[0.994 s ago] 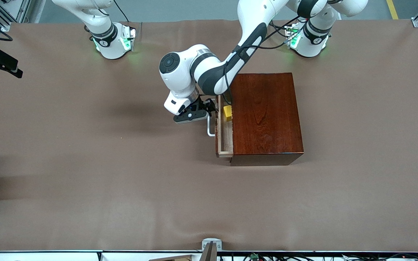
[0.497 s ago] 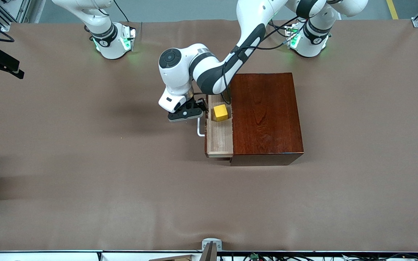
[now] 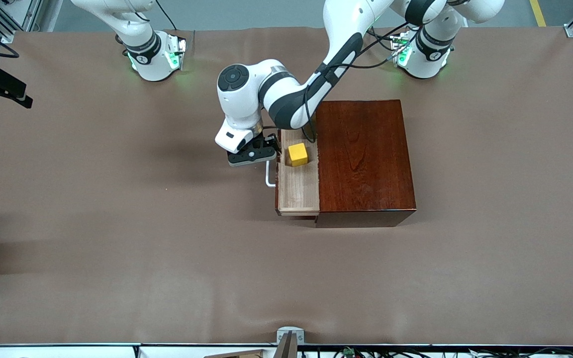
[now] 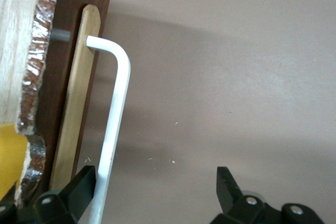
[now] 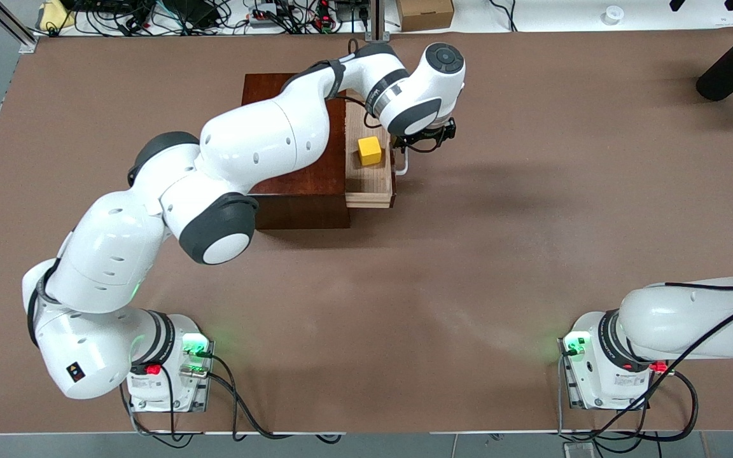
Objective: Open drawer, take yellow block, close drawer
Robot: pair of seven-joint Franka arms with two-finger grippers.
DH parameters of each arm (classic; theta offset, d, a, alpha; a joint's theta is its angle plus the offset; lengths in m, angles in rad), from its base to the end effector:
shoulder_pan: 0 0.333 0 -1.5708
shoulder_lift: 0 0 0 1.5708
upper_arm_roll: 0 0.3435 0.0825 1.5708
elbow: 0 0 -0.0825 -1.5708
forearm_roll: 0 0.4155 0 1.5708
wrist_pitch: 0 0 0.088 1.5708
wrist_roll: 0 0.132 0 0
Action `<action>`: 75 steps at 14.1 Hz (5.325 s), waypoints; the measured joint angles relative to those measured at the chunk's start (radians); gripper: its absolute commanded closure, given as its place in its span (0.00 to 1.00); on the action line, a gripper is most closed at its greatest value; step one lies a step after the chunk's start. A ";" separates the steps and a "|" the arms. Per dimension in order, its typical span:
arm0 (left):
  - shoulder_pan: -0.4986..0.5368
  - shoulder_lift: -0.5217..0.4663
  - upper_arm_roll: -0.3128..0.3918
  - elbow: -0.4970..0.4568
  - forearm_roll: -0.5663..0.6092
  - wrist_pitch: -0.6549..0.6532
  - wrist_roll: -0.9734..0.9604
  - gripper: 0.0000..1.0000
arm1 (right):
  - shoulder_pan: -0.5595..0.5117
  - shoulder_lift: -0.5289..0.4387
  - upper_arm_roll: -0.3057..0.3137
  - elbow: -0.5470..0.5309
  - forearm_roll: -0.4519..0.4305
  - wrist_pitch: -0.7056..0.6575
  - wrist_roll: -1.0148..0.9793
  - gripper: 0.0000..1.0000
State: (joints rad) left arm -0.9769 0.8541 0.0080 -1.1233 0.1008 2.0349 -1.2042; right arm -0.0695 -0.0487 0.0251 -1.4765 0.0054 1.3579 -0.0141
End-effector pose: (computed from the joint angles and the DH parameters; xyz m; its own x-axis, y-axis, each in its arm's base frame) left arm 0.4709 -0.6750 0.2816 0.9757 0.1884 0.1116 0.1878 -0.9821 0.0162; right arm 0.5433 -0.0229 0.6831 0.9971 -0.0292 -0.0698 -0.0296 -0.9995 -0.0051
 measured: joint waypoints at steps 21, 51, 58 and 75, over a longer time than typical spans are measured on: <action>0.254 -0.475 0.043 0.060 -0.036 -0.593 0.204 0.00 | 0.011 0.033 0.016 -0.002 0.058 0.017 0.286 0.00; 0.904 -0.839 0.027 -0.355 -0.036 -0.592 1.139 0.00 | 0.586 0.234 0.032 -0.031 0.090 0.273 1.693 0.00; 1.010 -0.839 -0.087 -0.355 -0.036 -0.584 1.144 0.00 | 0.653 0.310 0.032 -0.032 0.092 0.372 1.859 0.00; 1.011 -0.839 -0.131 -0.355 -0.036 -0.575 1.144 0.00 | 0.819 0.559 0.032 -0.033 0.092 0.713 2.202 0.00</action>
State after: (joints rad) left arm 0.0344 0.0149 -0.1235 -1.4785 0.0644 1.4600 -0.0605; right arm 0.7497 0.5105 0.0566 -1.5096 0.0969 2.0711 2.1883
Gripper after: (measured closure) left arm 0.000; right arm 0.000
